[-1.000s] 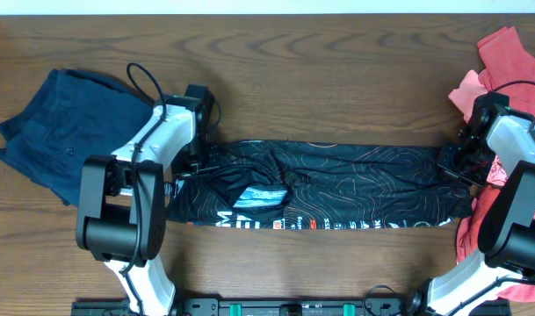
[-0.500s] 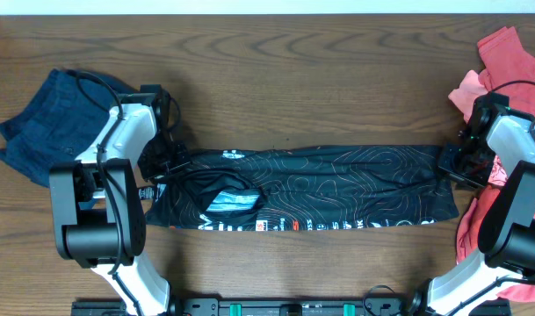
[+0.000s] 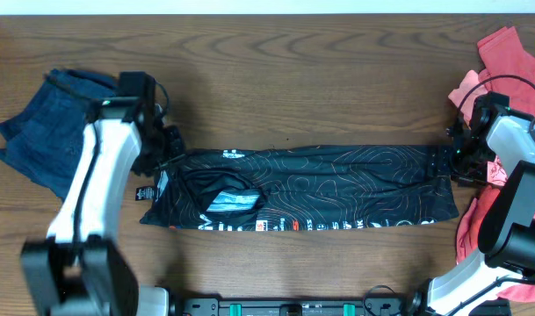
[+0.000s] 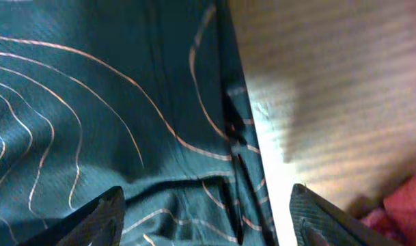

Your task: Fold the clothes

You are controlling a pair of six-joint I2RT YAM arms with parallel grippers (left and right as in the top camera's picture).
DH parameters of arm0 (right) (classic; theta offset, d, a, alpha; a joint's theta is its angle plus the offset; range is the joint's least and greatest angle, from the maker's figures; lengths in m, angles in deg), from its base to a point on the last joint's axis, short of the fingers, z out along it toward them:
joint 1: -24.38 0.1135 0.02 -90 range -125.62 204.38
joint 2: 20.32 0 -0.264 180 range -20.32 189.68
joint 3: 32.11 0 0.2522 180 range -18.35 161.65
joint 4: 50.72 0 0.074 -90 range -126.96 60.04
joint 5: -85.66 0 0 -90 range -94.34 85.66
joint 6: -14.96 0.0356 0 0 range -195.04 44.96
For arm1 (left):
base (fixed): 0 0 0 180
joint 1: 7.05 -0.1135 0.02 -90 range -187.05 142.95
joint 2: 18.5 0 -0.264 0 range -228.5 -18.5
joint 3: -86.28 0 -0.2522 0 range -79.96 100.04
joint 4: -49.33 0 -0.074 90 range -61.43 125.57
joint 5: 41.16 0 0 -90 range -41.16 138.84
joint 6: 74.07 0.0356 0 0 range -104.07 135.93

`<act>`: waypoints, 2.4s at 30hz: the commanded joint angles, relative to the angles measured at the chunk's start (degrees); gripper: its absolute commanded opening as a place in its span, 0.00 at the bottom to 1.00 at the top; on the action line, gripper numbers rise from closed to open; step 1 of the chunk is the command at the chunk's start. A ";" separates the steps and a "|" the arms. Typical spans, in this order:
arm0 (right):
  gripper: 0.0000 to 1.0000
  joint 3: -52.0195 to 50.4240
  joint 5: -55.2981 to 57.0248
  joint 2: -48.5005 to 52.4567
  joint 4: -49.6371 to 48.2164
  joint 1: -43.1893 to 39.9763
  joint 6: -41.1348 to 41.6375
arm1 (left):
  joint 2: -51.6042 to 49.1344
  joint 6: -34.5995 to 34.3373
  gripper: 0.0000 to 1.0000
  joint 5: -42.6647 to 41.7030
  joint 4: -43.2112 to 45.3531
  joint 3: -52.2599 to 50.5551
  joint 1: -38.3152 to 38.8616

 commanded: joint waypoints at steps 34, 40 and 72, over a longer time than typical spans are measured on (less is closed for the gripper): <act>0.01 17.81 -0.63 -0.04 20.31 10.25 9.90 | 5.84 -0.04 0.49 -0.15 -2.19 0.76 -0.02; 0.01 17.25 -0.87 -0.04 21.55 22.29 17.57 | 5.84 -0.04 0.49 -0.15 -2.32 0.76 -0.02; 0.20 16.04 -17.00 5.07 10.60 47.76 18.01 | 5.84 0.00 0.53 -0.15 -2.93 0.76 -0.02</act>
